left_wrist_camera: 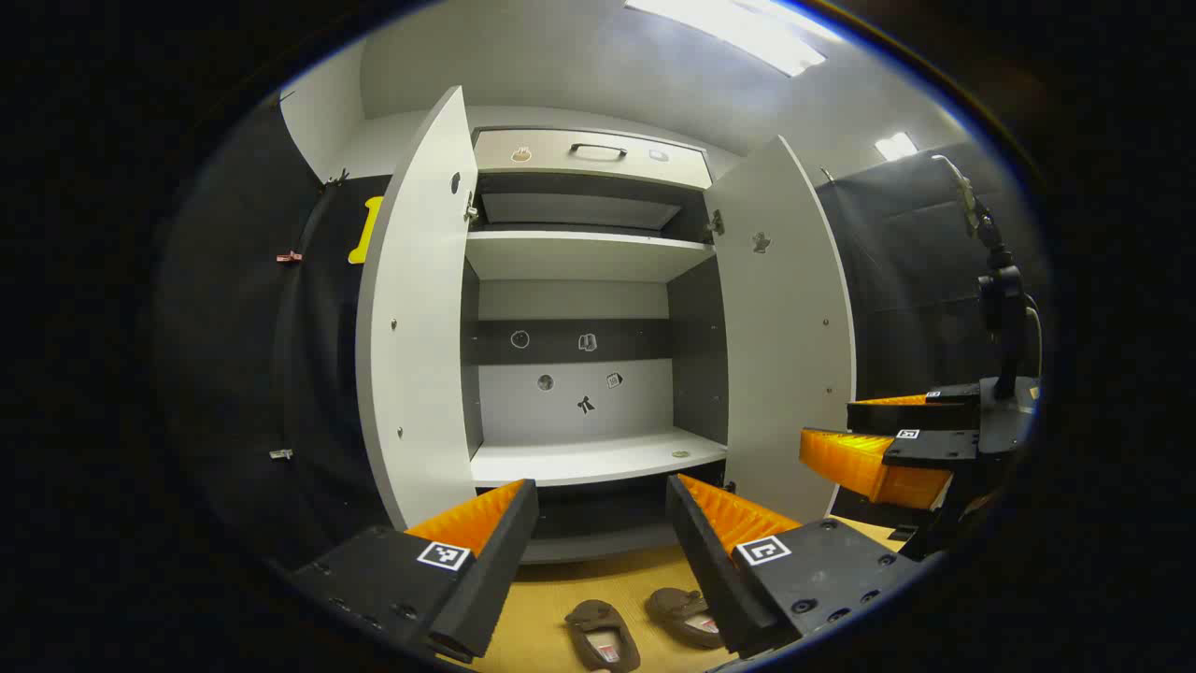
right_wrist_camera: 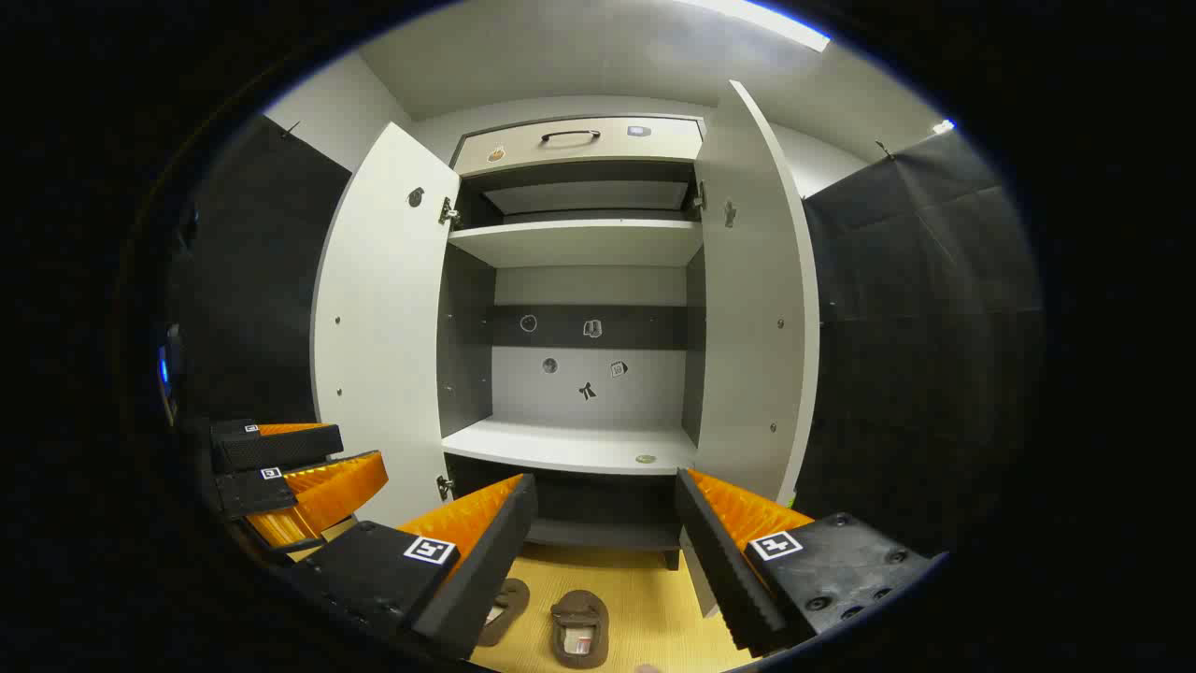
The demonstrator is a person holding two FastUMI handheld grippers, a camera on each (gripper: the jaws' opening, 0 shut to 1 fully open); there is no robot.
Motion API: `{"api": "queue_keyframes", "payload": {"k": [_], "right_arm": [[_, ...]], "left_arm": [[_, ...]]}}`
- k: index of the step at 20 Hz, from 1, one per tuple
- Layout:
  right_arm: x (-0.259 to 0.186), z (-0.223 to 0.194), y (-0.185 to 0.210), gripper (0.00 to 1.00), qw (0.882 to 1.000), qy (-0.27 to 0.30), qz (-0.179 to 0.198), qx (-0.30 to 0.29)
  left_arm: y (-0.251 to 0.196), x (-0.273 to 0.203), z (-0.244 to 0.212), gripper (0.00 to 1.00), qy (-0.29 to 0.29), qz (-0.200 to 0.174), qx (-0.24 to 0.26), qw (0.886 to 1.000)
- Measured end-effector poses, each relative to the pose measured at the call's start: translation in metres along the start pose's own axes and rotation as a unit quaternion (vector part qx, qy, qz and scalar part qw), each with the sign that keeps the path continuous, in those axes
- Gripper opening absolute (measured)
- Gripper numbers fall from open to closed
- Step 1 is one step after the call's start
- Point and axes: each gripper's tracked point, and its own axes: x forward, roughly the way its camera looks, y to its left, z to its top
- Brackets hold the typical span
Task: Grab one shoe with the right hand and put it into the shoe cabinet, grab the other shoe with the left hand and put it into the shoe cabinet; then close the right door with the right hand and the left door with the left hand.
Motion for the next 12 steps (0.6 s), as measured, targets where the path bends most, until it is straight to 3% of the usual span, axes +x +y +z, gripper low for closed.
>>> {"api": "queue_keyframes", "payload": {"k": [12], "right_arm": [[-0.001, -0.025, 0.01, 0.98, 0.999, 0.033, 0.0, 0.0]], "left_arm": [[0.008, -0.004, -0.011, 0.88, 0.01, -0.004, -0.016, 1.0]]}}
